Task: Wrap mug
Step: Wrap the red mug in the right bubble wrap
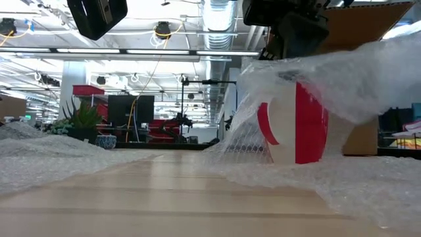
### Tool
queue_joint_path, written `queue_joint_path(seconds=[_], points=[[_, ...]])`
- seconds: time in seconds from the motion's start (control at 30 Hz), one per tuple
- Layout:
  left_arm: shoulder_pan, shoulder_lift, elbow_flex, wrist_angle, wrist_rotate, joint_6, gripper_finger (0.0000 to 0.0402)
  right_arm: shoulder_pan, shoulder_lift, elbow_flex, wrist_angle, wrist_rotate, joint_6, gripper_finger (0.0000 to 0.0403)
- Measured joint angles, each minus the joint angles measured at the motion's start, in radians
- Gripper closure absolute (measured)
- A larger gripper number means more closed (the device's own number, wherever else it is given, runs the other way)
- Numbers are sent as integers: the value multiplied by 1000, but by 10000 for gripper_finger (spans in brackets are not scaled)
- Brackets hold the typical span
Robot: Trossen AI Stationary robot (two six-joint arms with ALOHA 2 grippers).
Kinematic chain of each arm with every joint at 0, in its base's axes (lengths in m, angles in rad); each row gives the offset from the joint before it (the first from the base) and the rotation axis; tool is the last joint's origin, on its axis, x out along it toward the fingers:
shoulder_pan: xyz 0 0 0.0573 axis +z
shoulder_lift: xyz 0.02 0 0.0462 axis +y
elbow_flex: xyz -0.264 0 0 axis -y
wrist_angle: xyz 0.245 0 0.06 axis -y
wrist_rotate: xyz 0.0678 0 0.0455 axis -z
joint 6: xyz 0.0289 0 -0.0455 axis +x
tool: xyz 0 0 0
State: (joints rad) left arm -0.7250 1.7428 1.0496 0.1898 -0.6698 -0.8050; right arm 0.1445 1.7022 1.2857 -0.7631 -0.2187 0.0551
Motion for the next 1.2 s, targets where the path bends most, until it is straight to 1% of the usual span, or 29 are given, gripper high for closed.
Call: queue_joint_path(seconds=[0.17,0.47,0.67,1.0,1.1,1.2], points=[[0,0,0,1,0,-2,343,-11,2,0,1,-5,0,403],[0,-1,0,1,0,-3,343,-19,-54,-4,-37,22,11,403],[0,-1,0,1,0,-3,343,-30,-44,-4,-50,22,16,403],[0,-1,0,0,0,-3,343,-50,-31,-7,-45,67,50,403],[0,-1,0,1,0,-3,343,-50,-18,-47,-41,67,50,403],[0,-1,0,1,0,-3,343,-49,7,-89,3,66,50,403]])
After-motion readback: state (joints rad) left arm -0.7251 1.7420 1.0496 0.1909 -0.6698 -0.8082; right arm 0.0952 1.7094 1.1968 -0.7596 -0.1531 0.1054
